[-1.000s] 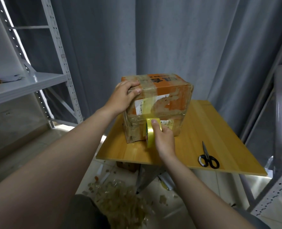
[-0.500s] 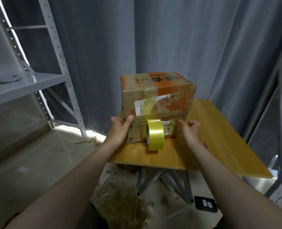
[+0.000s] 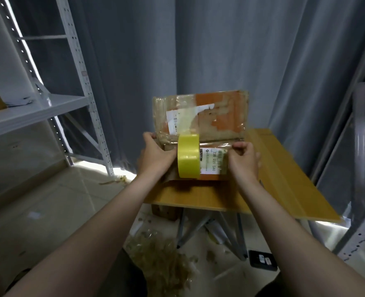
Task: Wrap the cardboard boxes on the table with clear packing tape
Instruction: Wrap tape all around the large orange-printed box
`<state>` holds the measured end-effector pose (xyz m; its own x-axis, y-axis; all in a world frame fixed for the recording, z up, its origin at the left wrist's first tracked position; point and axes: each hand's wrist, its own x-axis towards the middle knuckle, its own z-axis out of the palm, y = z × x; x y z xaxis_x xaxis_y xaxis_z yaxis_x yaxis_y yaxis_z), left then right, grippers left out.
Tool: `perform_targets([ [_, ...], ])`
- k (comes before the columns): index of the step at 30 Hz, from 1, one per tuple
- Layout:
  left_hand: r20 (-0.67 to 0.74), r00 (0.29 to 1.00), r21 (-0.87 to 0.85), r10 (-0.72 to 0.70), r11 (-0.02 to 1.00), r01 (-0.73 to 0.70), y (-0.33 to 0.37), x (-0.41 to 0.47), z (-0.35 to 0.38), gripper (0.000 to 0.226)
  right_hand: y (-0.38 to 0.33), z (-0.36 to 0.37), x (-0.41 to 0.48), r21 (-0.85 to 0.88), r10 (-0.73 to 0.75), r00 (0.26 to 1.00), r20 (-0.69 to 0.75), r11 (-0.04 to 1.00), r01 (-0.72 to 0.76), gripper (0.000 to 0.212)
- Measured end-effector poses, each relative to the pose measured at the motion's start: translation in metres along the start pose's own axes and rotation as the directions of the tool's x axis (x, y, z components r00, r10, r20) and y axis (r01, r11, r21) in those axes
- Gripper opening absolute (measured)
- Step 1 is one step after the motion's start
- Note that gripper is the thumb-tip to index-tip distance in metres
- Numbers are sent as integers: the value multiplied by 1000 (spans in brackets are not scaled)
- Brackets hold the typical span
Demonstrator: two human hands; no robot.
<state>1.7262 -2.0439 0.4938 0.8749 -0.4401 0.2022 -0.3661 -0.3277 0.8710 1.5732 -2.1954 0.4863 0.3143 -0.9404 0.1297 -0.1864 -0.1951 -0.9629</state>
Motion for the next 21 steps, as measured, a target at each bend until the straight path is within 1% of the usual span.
perform_targets([
  [3,14,1000,57,19,998,-20,13,-5,-8,92,-15,-12,-3,4,-69,997,-22,998,70,25],
  [7,33,999,-97,-12,995,15,26,-2,-13,100,-34,-20,0,-13,-146,988,-45,989,145,21],
  [8,42,999,-119,-20,993,25,28,0,-13,96,-35,-21,2,-37,-141,990,-29,989,140,20],
  [11,90,995,-91,-36,995,44,27,2,-12,68,-25,-16,7,-162,-143,988,63,975,152,17],
  [13,137,989,-52,-57,997,64,27,2,-11,61,-19,-10,9,-205,-174,977,126,959,197,20],
  [14,174,983,-11,-56,998,59,28,0,-11,57,-18,-6,9,-238,-175,970,169,948,213,25],
  [16,249,968,140,-40,990,4,28,-4,-8,41,-21,4,7,-337,-205,948,243,899,281,44],
  [17,256,966,214,-46,977,-10,28,-6,-6,30,-25,10,6,-393,-239,934,266,858,332,51],
  [18,248,967,253,-60,967,-5,27,-8,-5,23,-31,17,3,-428,-283,915,287,817,387,56],
  [19,251,966,259,-70,966,2,26,-9,-6,22,-37,24,3,-414,-321,896,307,802,430,58],
  [20,258,964,255,-70,967,2,26,-10,-7,26,-45,31,2,-345,-328,882,338,829,440,61],
  [21,278,958,253,-68,967,-5,26,-12,-10,30,-50,40,4,-224,-288,886,364,896,383,65],
])
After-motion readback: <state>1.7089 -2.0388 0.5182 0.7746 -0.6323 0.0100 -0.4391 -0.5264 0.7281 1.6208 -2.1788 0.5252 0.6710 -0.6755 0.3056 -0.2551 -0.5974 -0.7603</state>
